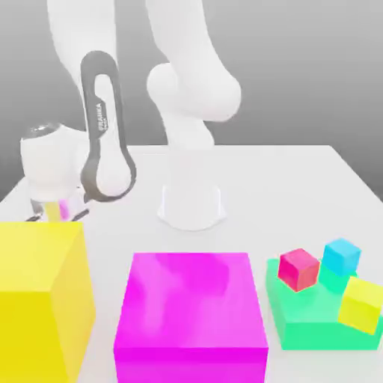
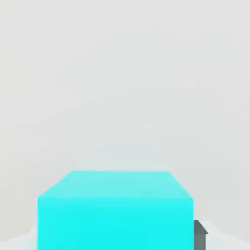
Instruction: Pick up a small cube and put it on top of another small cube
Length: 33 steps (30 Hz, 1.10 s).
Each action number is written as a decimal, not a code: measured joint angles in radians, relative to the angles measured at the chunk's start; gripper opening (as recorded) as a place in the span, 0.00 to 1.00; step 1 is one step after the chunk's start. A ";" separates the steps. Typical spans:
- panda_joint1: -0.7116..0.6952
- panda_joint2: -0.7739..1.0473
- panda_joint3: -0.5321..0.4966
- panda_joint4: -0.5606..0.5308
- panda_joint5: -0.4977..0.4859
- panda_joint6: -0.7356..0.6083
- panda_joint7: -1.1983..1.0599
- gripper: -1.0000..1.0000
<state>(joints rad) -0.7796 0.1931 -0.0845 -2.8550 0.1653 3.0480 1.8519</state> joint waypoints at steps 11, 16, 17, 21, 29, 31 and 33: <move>0.082 -0.190 -0.050 0.031 -0.106 -0.284 -0.050 0.00; 0.048 -0.149 -0.085 0.112 -0.018 -0.385 -0.264 0.00; 0.041 -0.141 -0.083 0.129 -0.003 -0.405 -0.306 0.00; 0.013 -0.110 -0.075 0.193 0.055 -0.483 -0.469 0.00; -0.033 -0.047 -0.066 0.389 0.064 -0.545 -0.781 0.00; -0.020 -0.023 -0.054 0.459 0.032 -0.535 -0.850 0.00; -0.010 0.001 -0.035 0.531 -0.005 -0.524 -0.916 0.00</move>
<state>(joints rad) -0.7891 0.1942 -0.1198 -2.3243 0.1600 2.5238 0.9363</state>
